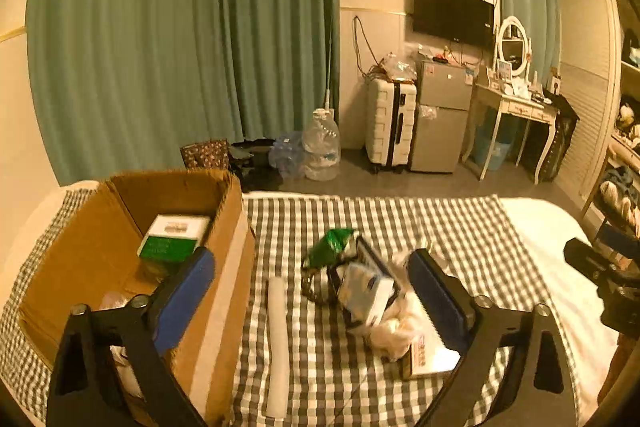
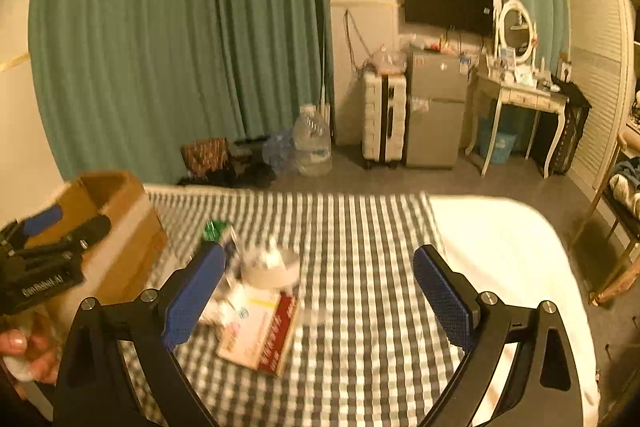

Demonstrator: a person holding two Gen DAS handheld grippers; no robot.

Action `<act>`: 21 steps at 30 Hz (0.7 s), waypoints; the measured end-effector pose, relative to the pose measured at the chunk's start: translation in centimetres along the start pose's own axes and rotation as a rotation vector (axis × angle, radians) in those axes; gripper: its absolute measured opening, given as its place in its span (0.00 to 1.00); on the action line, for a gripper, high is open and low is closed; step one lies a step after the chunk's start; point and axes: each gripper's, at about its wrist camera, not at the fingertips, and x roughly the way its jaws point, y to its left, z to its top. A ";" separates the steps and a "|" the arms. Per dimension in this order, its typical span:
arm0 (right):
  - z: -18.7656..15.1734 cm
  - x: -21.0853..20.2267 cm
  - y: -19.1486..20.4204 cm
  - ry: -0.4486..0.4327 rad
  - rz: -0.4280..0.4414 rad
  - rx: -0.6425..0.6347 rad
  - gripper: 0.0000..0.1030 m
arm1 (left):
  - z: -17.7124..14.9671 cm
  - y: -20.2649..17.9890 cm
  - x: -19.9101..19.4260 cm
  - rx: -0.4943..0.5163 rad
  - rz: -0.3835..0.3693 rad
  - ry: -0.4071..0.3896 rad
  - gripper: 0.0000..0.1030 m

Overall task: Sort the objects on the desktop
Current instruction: 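Withdraw both grippers from the box toward the remaining items, then grasp the red-and-white medicine box with the right gripper while the left approaches the white tube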

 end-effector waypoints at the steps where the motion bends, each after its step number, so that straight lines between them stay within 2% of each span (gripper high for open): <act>1: -0.4 0.4 -0.1 0.013 0.004 -0.002 0.93 | -0.5 0.0 0.2 0.000 -0.001 0.007 0.80; 3: -1.6 1.5 -0.5 0.044 0.003 -0.009 0.93 | -1.6 -0.4 1.1 0.012 0.015 0.064 0.63; 7: -2.6 3.0 -0.9 0.096 0.037 0.028 0.93 | -3.8 -1.5 2.7 0.008 0.024 0.148 0.56; 11: -2.9 3.8 -1.2 0.115 0.035 0.046 0.93 | -6.7 -3.7 5.4 0.058 0.070 0.208 0.55; 13: -3.4 4.2 -1.4 0.130 0.032 0.053 0.93 | -8.6 -4.2 7.0 0.071 0.168 0.235 0.50; 17: -4.1 5.2 -1.2 0.164 0.034 0.055 0.93 | -10.5 -3.8 8.9 0.048 0.259 0.300 0.50; 21: -4.5 6.4 -0.2 0.190 0.045 0.037 0.93 | -10.4 -1.6 9.5 -0.048 0.239 0.329 0.50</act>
